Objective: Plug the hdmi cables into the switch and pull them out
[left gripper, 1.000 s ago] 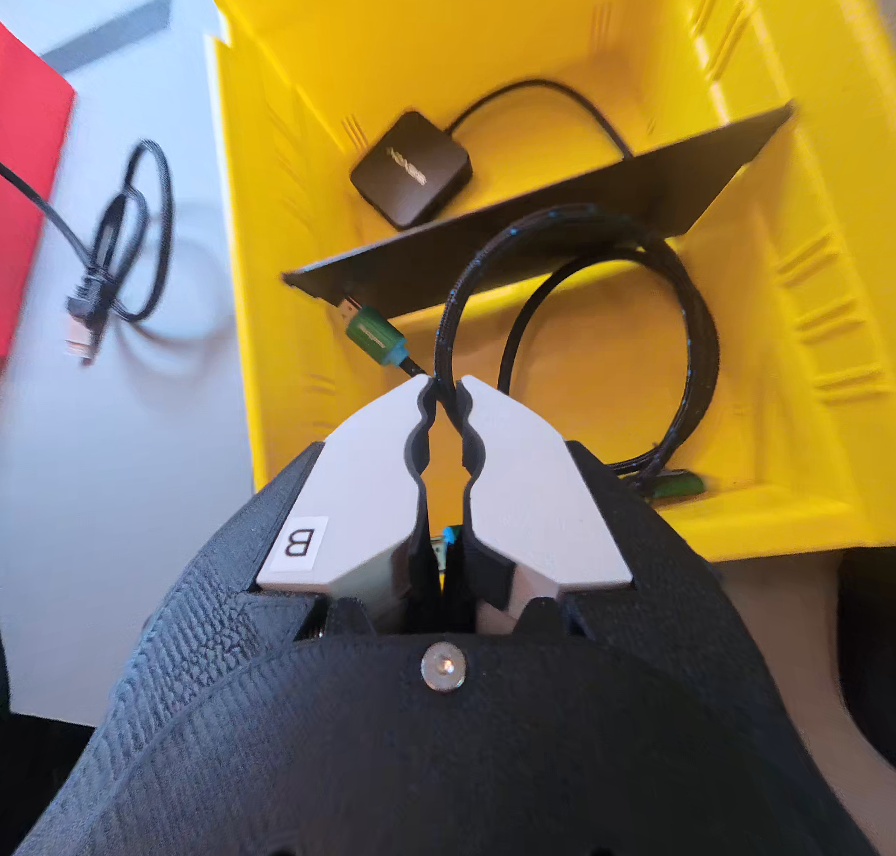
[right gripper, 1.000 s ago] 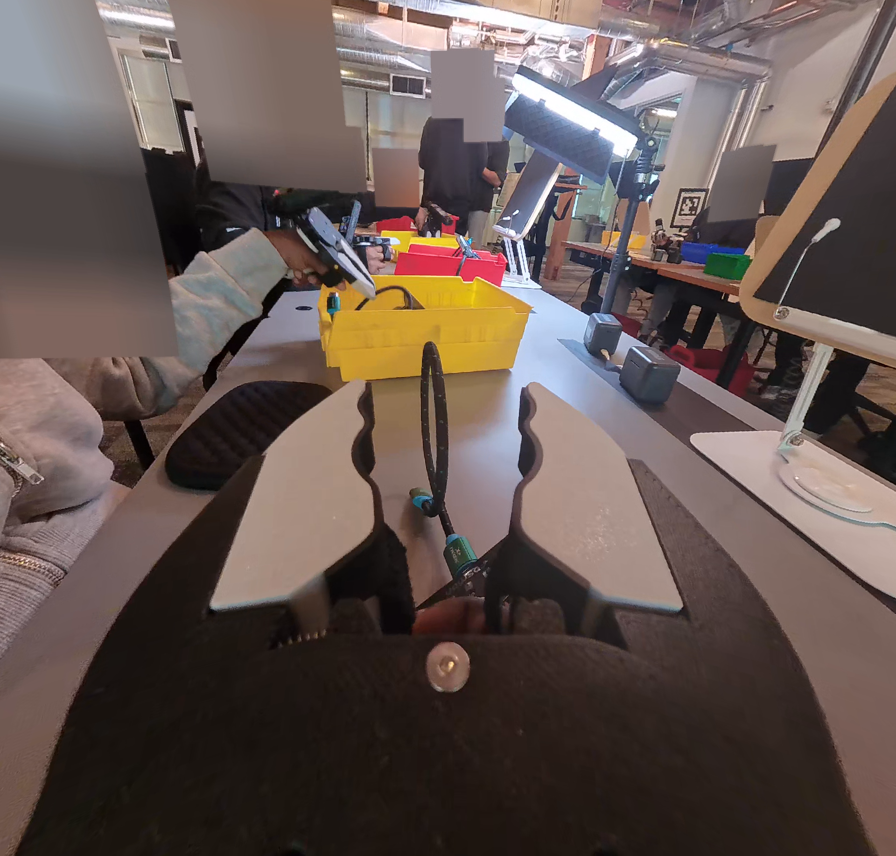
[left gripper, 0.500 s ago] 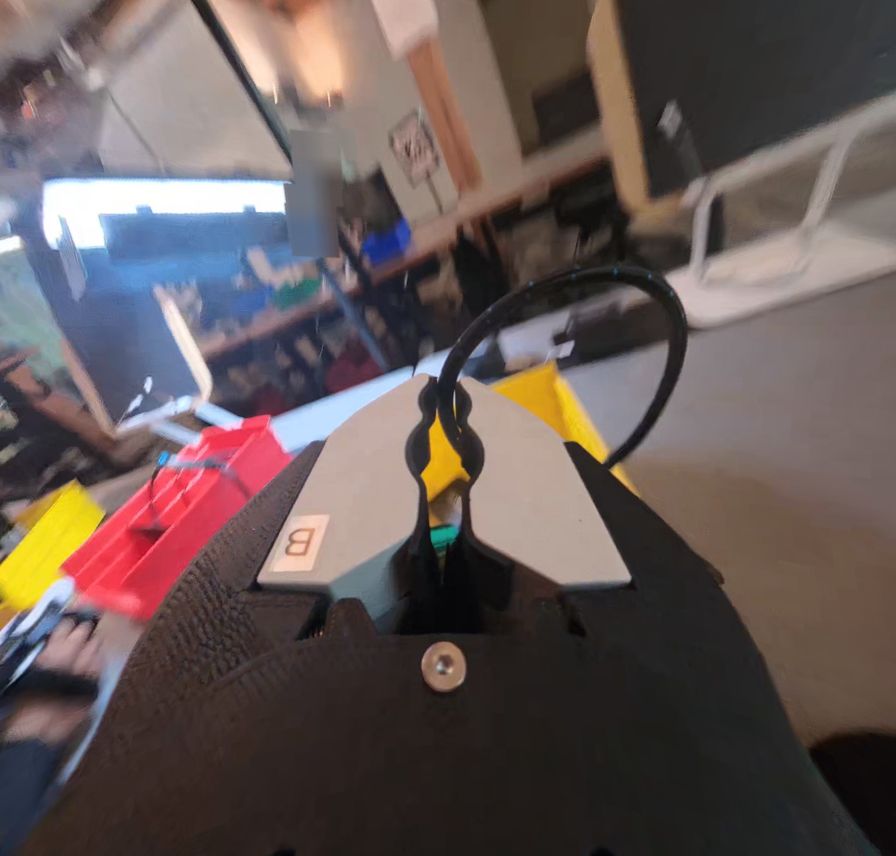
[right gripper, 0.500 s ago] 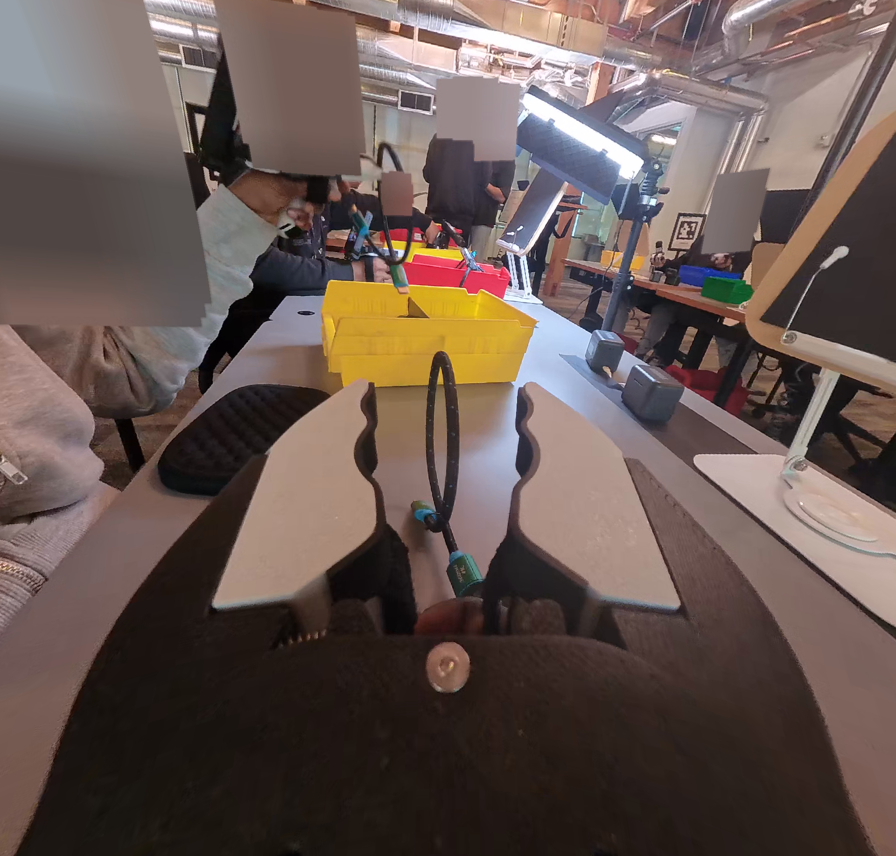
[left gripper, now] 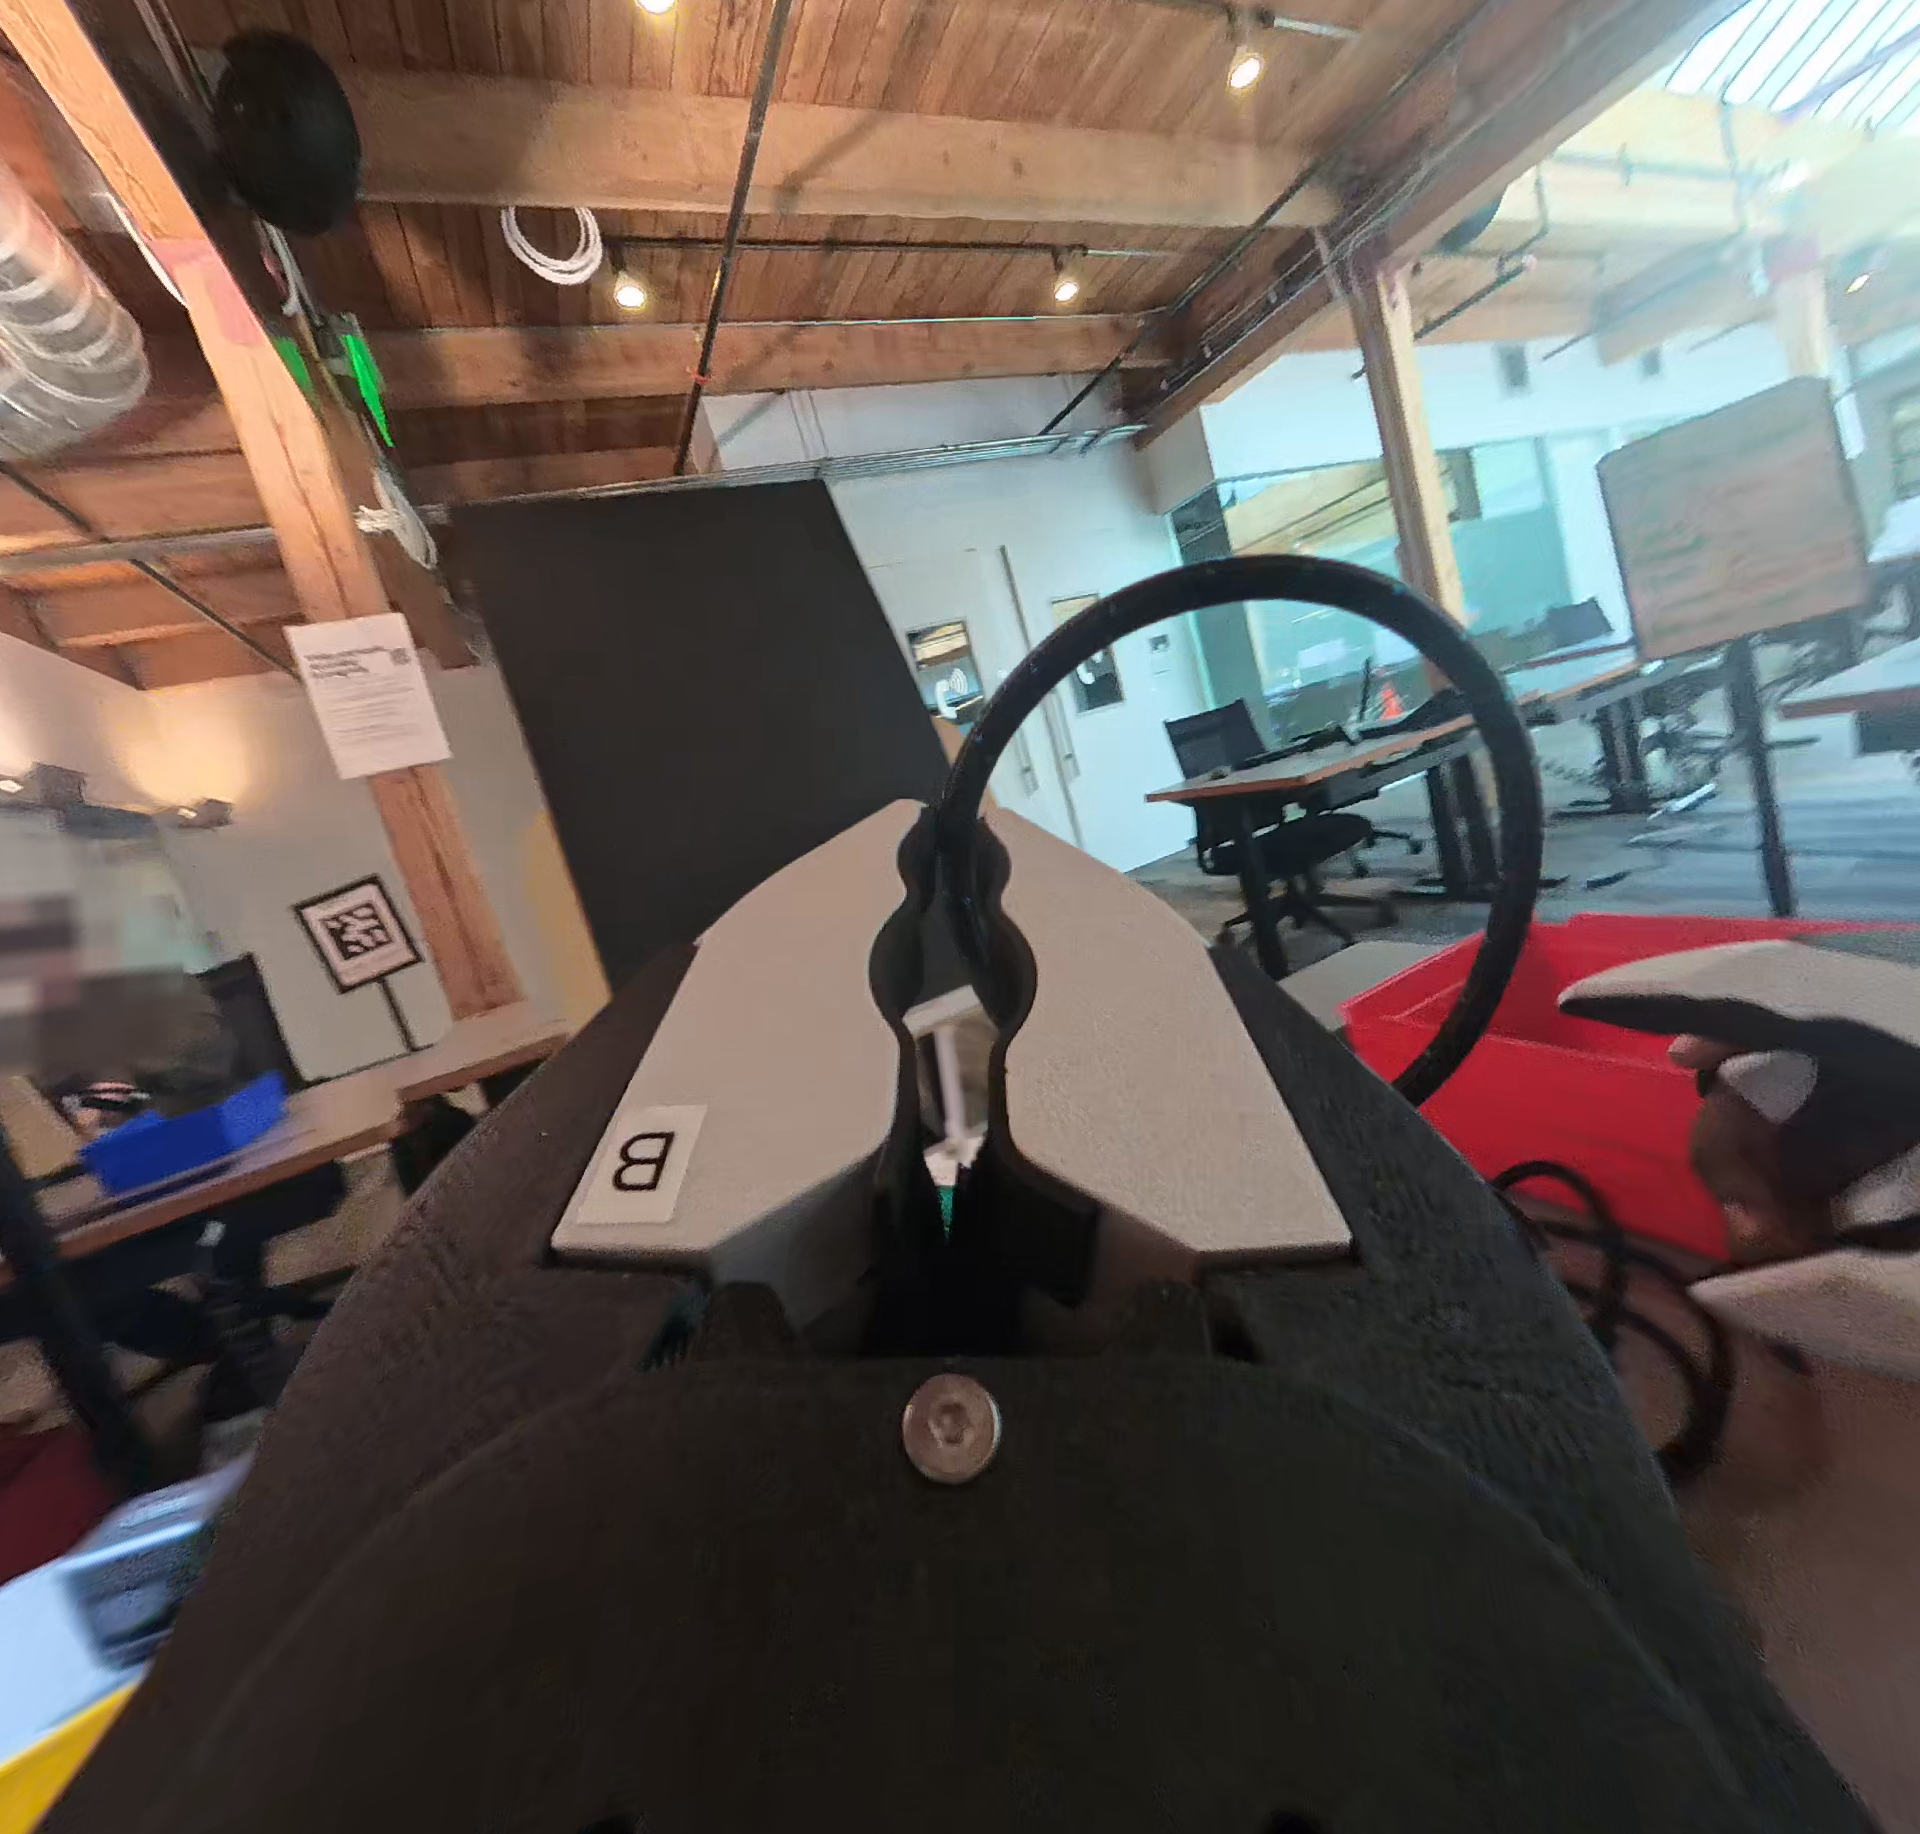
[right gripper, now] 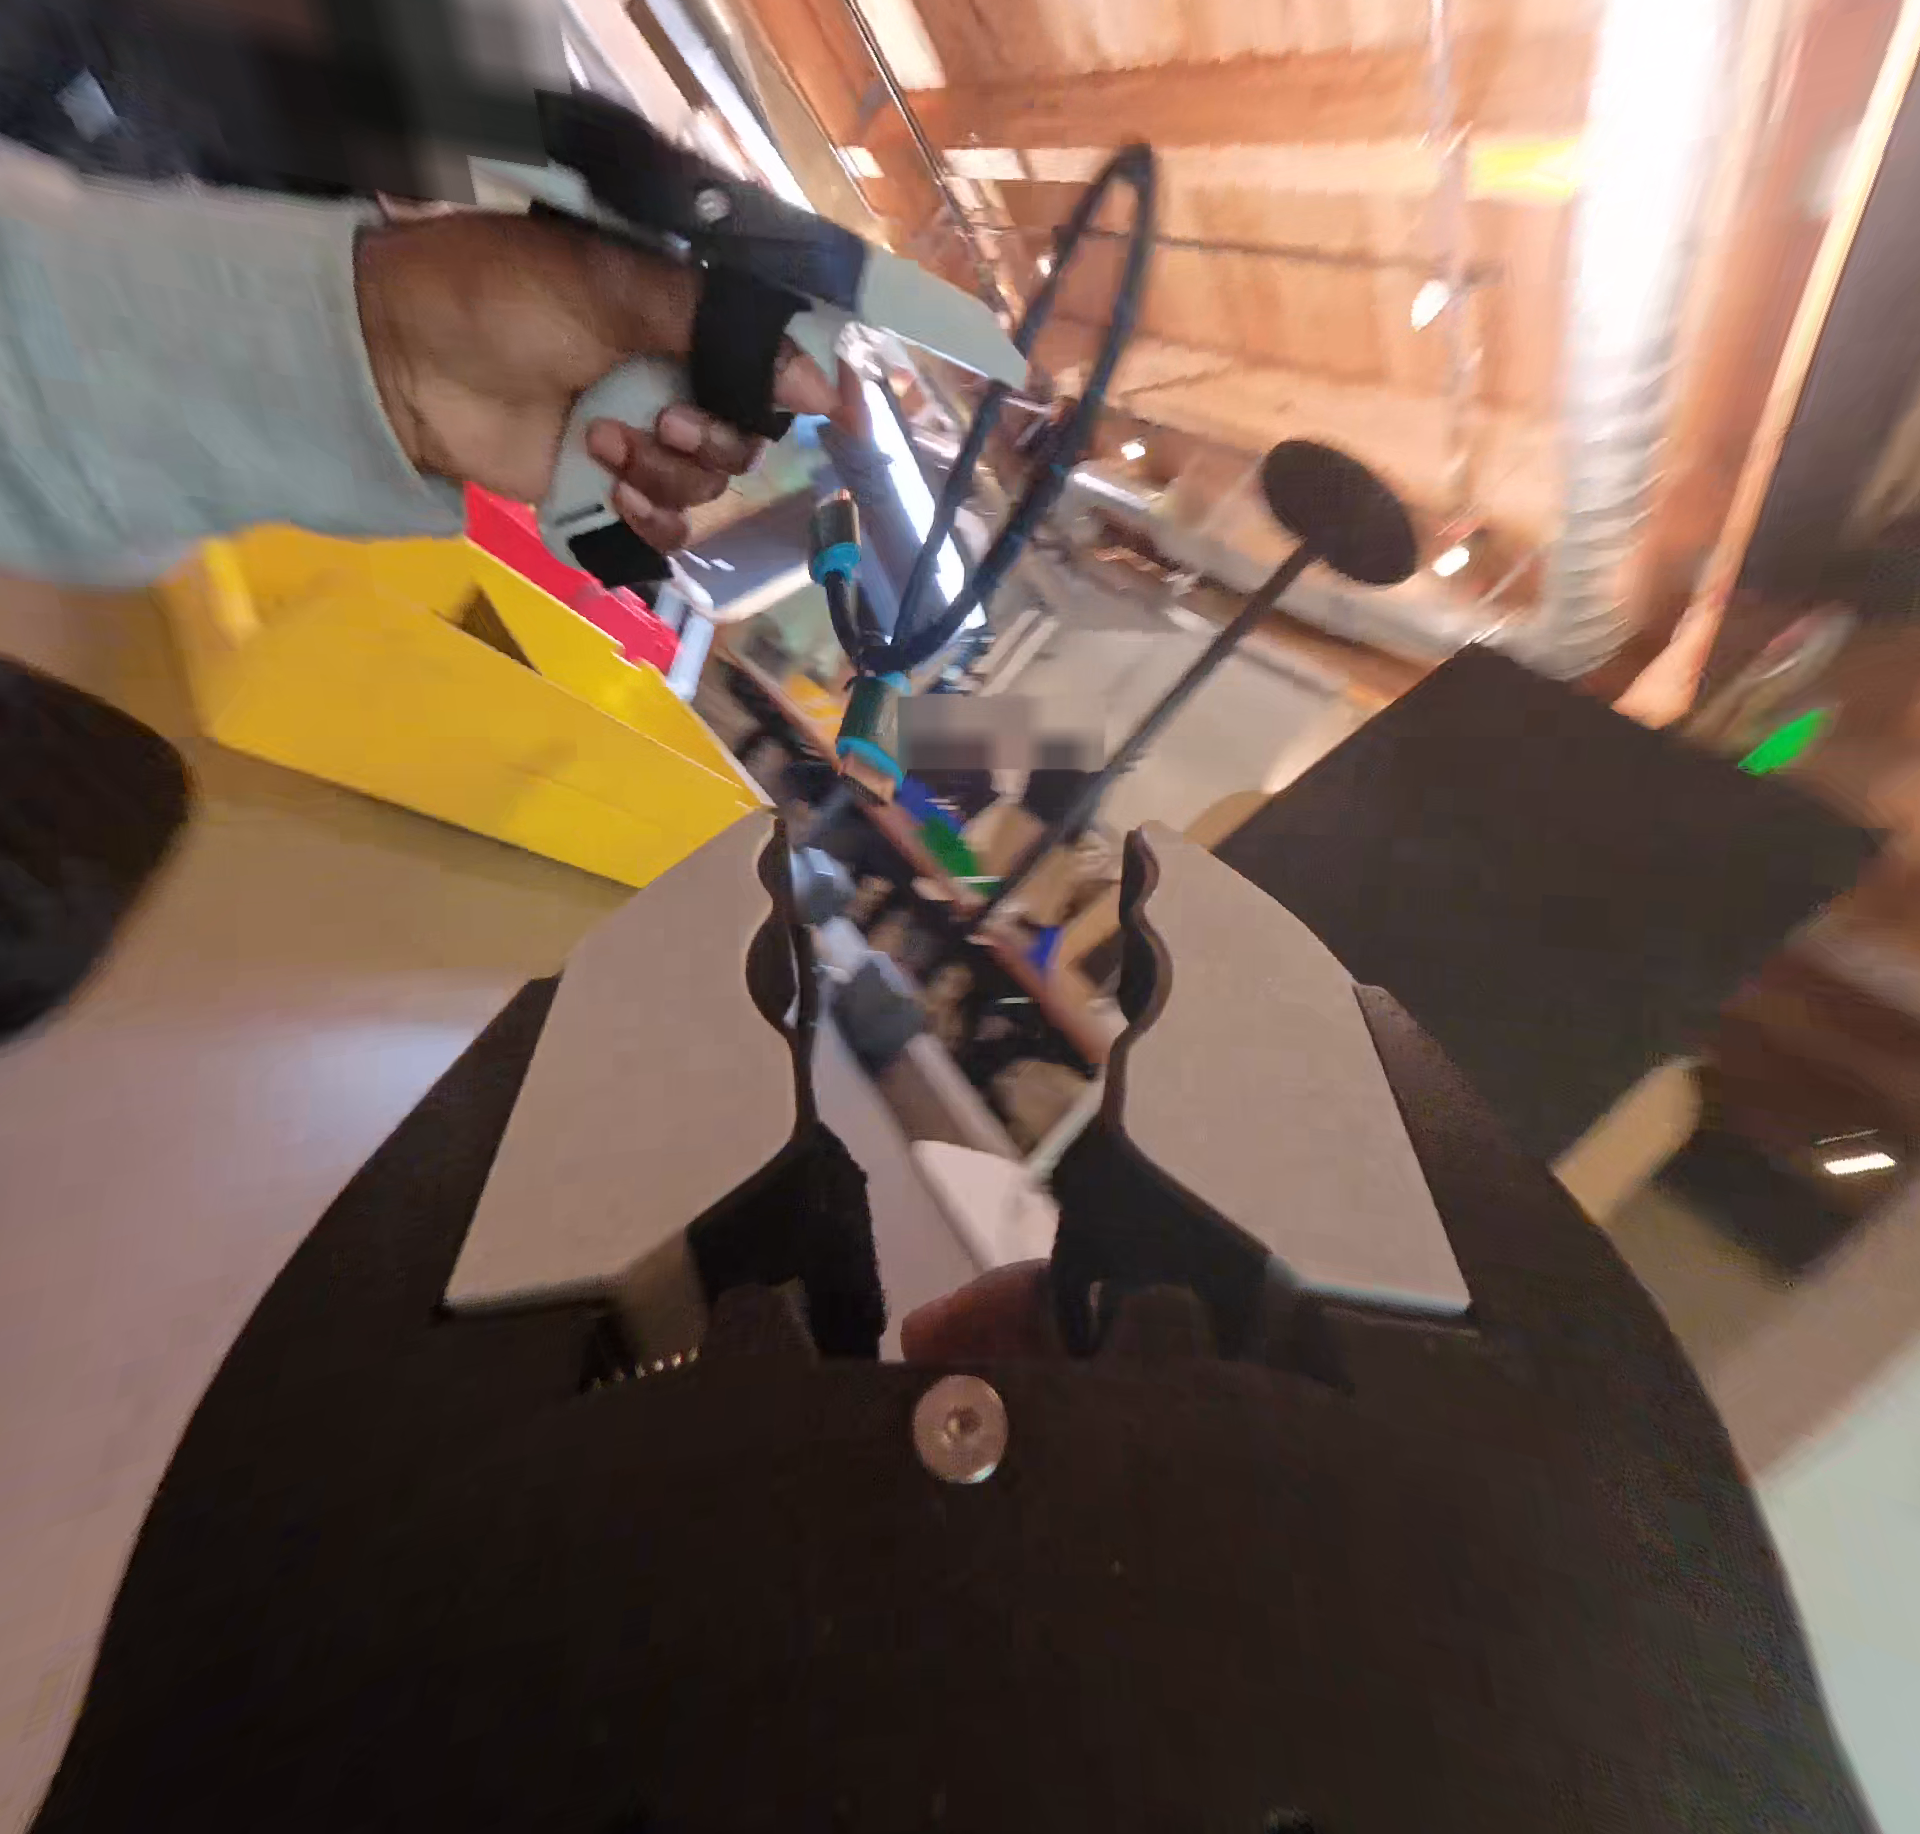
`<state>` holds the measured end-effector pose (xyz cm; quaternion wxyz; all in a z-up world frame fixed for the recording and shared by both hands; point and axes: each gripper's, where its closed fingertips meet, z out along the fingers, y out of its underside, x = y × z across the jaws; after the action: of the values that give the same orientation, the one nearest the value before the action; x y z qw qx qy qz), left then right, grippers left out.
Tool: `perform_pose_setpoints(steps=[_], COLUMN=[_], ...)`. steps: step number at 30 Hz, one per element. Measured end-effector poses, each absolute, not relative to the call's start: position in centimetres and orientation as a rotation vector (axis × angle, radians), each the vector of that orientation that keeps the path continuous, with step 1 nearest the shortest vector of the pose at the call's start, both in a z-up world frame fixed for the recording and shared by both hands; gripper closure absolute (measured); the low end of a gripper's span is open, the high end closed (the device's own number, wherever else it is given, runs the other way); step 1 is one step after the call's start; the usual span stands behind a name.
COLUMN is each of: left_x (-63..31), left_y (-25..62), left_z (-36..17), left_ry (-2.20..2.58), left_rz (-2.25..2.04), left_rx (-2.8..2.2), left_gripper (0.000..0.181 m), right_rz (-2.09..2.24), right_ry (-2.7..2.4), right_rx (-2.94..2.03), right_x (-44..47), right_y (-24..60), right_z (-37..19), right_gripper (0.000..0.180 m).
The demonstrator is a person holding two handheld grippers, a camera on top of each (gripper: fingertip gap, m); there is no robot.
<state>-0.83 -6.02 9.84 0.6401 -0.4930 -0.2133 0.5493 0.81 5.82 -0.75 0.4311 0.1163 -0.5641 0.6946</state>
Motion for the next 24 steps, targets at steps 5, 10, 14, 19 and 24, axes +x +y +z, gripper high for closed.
perform_pose_setpoints(steps=[5,10,14,19,24], left_x=[-1.2,-1.5,-1.8,1.4,2.8], left_y=[-2.5,-1.0,-1.1,-0.8,2.7], left_z=[8.7,7.6,7.1,8.9,5.4], left_ry=[-0.525,-0.558,-0.572,-0.365,-0.321], left_rz=[1.053,0.852,0.77,0.68,0.562], left_rx=[-1.094,-1.084,-1.071,-0.949,-0.996], left_gripper=[0.175,0.175,0.174,0.14,0.141], right_rz=[1.421,1.281,1.236,1.395,1.568], right_ry=[-1.247,-1.202,-1.227,-1.161,-1.057], right_rx=[0.444,0.52,0.503,0.369,0.243], right_x=[2.4,3.0,2.5,2.3,2.3], right_y=[5.0,4.2,4.2,6.7,9.9], right_z=[-0.9,-1.6,-1.6,1.6,4.6], right_gripper=[0.126,0.154,0.168,0.169,0.168])
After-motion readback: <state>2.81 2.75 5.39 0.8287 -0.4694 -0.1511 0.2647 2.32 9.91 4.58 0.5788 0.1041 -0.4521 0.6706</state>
